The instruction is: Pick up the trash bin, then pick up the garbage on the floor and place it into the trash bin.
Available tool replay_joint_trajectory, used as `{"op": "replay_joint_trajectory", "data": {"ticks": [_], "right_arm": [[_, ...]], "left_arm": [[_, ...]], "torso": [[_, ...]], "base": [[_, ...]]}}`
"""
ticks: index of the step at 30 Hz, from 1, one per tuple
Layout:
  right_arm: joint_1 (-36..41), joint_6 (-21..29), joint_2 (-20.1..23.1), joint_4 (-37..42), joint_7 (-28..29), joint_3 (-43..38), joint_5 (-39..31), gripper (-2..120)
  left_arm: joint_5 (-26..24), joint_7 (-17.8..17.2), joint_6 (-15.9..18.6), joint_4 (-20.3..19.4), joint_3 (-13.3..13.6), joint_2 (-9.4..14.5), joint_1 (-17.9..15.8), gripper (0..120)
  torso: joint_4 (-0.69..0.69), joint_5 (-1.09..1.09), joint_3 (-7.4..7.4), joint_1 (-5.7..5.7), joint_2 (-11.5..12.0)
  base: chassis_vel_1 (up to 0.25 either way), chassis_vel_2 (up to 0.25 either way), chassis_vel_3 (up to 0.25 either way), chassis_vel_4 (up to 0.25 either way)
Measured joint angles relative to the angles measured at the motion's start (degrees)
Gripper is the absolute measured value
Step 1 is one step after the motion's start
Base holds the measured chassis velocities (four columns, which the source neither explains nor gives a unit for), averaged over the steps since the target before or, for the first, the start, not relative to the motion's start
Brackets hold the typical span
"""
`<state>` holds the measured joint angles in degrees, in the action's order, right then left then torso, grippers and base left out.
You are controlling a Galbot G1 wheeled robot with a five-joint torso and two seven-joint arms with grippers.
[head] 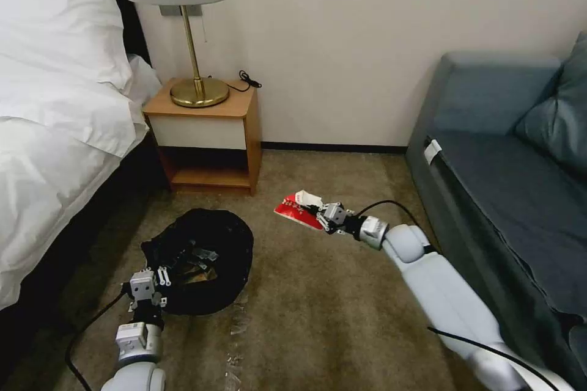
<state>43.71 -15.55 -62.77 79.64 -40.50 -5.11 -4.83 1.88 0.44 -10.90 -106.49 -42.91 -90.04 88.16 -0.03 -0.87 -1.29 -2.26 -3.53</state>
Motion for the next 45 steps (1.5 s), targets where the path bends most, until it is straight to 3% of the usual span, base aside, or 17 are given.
{"op": "replay_joint_trajectory", "data": {"ticks": [6, 13, 24, 30, 32, 36, 40, 45], "right_arm": [[3.6, 4.56, 3.42, 9.22, 0.2, 2.57, -5.71, 0], [3.08, 6.99, 1.16, 12.33, 3.72, 6.79, -9.02, 0], [-1.97, 6.16, -7.51, 4.32, 7.28, 15.54, -9.06, 0], [-2.47, 4.87, -8.89, 1.32, 8.09, 17.17, -8.57, 0], [-2.62, 3.08, -8.79, -0.45, 11.3, 18.42, -7.88, 0], [-2.63, 2.38, -8.84, -1.3, 12.32, 18.53, -7.79, 7], [-2.83, 2.12, -9.57, -2.33, 12.63, 18.54, -7.81, 29], [-2.88, 2.11, -9.88, -2.65, 12.62, 18.58, -7.82, 45]], "left_arm": [[0.67, 0.01, -0.16, 0.5, 0.91, -0.4, -0.23, 4], [1.91, -0.03, -0.62, 1.79, 2.3, -1.44, -0.76, 4], [3.01, -0.03, -0.64, 4.49, 3.92, -2.12, -3.2, 4], [2.99, -0.03, -0.47, 5.07, 4.04, -2.18, -4.05, 4], [2.78, -0.03, -0.27, 5.22, 3.97, -2.18, -4.42, 4], [2.74, -0.02, -0.2, 5.63, 3.93, -2.17, -4.76, 4], [2.74, -0.01, 0.11, 6.21, 3.99, -2.15, -5.51, 4], [2.43, 0.01, 0.24, 6.27, 3.84, -2.13, -5.61, 4]], "torso": [[0.0, -0.01, 0.0, 0.0, 0.0], [0.01, 0.0, 0.0, 0.0, 0.0], [0.02, -0.02, 0.0, 0.0, 0.0], [0.01, -0.02, -0.01, 0.0, 0.0], [0.0, -0.02, -0.01, 0.0, 0.0], [0.0, -0.02, -0.01, 0.0, 0.0], [0.0, -0.01, -0.01, 0.0, 0.0], [0.0, -0.01, -0.01, 0.0, 0.0]], "base": [[0.0, 0.0, 0.0, 0.0], [0.0, 0.0, 0.0, 0.0], [0.0, 0.0, 0.0, 0.0], [0.0, 0.0, 0.0, 0.0], [0.0, 0.0, 0.0, 0.0], [0.0, 0.0, 0.0, 0.0], [0.0, 0.0, 0.0, 0.0], [0.0, 0.0, 0.0, 0.0]]}}
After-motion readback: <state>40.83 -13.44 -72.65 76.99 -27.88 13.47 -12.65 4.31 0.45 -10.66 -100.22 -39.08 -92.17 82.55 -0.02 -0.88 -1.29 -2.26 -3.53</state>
